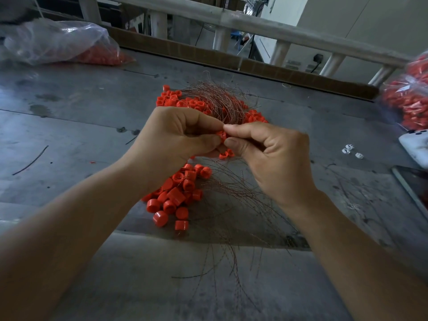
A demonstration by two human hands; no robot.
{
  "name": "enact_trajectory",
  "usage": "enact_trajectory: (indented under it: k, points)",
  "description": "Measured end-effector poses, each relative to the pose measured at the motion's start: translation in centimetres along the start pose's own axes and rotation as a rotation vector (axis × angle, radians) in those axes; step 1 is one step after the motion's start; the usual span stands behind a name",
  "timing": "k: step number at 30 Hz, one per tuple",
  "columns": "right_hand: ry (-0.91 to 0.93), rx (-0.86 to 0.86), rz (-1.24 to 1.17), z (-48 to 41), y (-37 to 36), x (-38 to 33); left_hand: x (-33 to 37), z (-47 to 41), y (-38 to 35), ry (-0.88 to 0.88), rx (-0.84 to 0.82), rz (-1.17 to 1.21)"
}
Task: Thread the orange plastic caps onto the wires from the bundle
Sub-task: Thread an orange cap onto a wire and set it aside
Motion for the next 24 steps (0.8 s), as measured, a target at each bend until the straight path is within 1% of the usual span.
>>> enact_trajectory:
  k: [7, 13, 17, 21, 24]
  points:
    - [0.018, 0.01, 0.056, 0.05, -0.03, -0.12, -0.01, 0.06, -0.01, 0.037, 0.007, -0.002]
    - [0.001, 0.009, 0.06, 0.08, -0.03, -0.09, 0.07, 0.14, -0.07, 0.029, 0.004, -0.04]
    - [0.021, 0.0, 0.071, 0.03, 0.1, -0.11, -0.05, 0.08, -0.03, 0.046, 0.015, 0.03]
    - [0.003, -0.008, 0.062, 0.05, 0.06, -0.04, -0.04, 0.05, -0.1, 0.046, 0.011, 0.012]
    - [0.011, 0.009, 0.048, -0.01, -0.01, -0.08, -0.05, 0.05, -0.03, 0.047, 0.016, 0.05]
Point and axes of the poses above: each hand's wrist, its own z-axis away from the middle knuckle, its own y-axis out of the back of the hand, x = y × z, the point moved 1 cm from there along -z, towards the middle knuckle, and after that the axes turned 15 degrees about -x, right-handed, at the moved point
